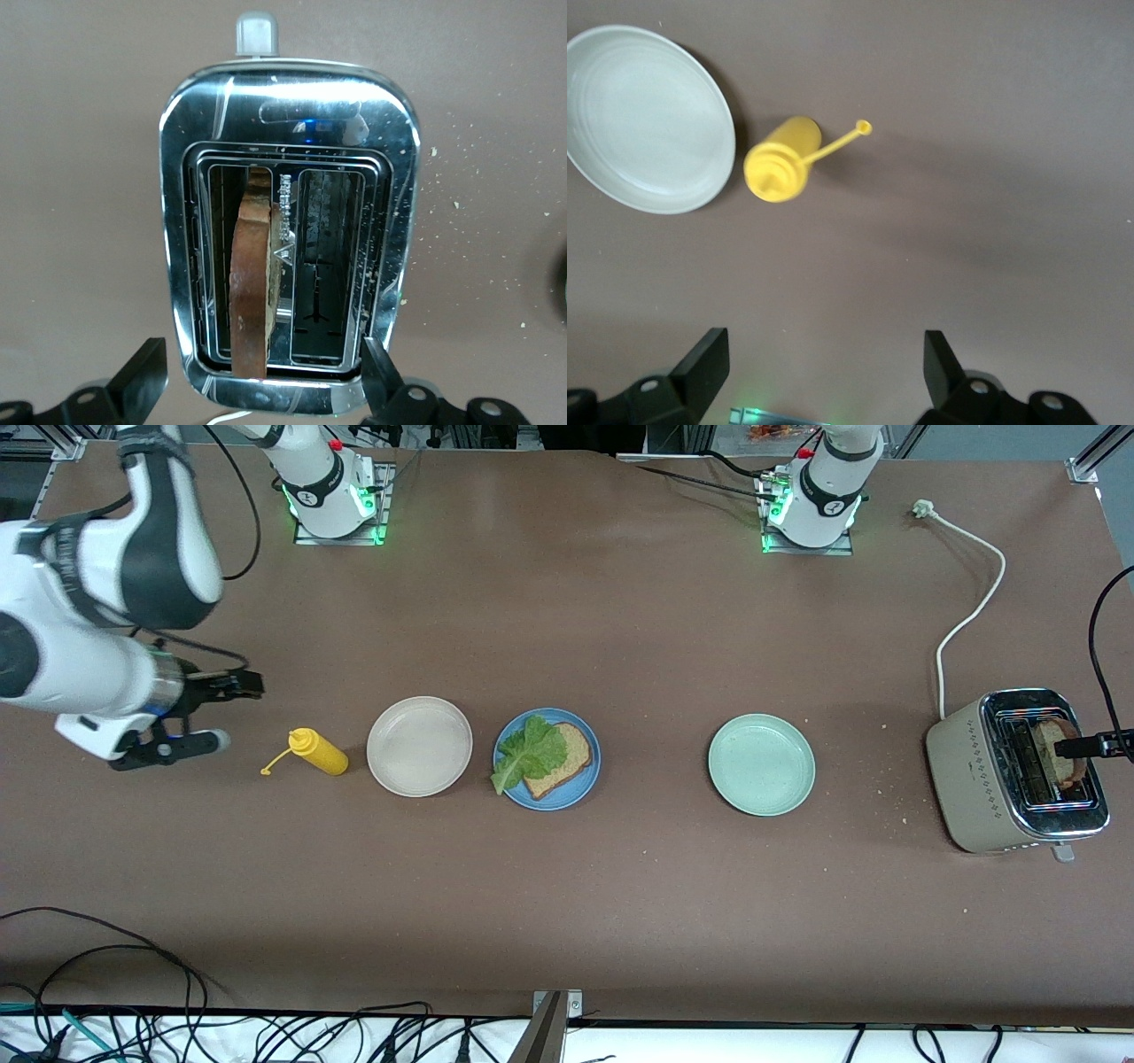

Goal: Make sandwich in blue plate with both arms
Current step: 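Grasp the mustard bottle with the right gripper while the left gripper grasps bread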

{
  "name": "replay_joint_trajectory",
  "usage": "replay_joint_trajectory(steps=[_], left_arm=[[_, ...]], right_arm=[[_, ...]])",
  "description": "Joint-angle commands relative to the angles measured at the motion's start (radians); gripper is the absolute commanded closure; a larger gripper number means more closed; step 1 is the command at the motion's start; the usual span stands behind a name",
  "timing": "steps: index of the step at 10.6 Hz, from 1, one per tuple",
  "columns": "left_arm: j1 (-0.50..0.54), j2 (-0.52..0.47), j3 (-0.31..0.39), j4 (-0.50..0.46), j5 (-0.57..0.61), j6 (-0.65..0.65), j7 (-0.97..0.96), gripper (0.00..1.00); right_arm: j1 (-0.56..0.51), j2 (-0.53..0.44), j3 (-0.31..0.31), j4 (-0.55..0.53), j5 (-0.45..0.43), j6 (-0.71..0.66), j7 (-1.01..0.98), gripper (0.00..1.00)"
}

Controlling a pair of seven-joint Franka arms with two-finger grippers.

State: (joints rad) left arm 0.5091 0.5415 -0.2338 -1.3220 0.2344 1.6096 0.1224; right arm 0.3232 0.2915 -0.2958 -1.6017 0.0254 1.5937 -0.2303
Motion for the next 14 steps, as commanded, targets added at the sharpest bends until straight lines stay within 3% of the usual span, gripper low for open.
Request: replay_joint_trajectory(steps=[1,2,3,5,6,7,8,12,14], left_arm=[[0.009,0.049,-0.010,0.017,0.034,-0.004,0.014,0.04],[0.017,0.052,-0.007,0.012,0.034,-0.007,0.011,0.10],[0.028,0.055,-0.007,0.004,0.034,-0.013,0.014,0.26],[0.032,0.055,-0.005,-0.002,0.036,-0.014,0.014,0.72],[0.032,0.055,-0.005,-0.002,0.036,-0.016,0.016,0.90],[0.032,0.055,-0.005,-0.002,0.036,-0.016,0.020,1.00],[0.032,0.054,-0.004,0.000,0.036,-0.017,0.031,1.00],[0.028,0.020,-0.013,0.020,0.036,-0.053,0.042,1.00],[0.023,-0.011,-0.016,0.020,0.034,-0.062,0.049,1.00]], right_arm=[[-0.119,0.003,-0.028,-0.101,0.149,0.060,-0.315,0.05],[-0.171,0.036,-0.028,-0.107,0.225,0.084,-0.465,0.05],[-0.215,0.078,-0.028,-0.107,0.314,0.089,-0.598,0.04],[-0.282,0.159,-0.028,-0.103,0.453,0.091,-0.833,0.04],[-0.309,0.190,-0.028,-0.103,0.532,0.092,-0.972,0.04],[-0.329,0.224,-0.028,-0.101,0.645,0.092,-1.132,0.00],[-0.338,0.262,-0.028,-0.098,0.733,0.097,-1.265,0.00],[-0.337,0.348,-0.026,-0.098,0.911,0.158,-1.721,0.00],[-0.337,0.366,-0.020,-0.101,0.944,0.149,-1.820,0.00]])
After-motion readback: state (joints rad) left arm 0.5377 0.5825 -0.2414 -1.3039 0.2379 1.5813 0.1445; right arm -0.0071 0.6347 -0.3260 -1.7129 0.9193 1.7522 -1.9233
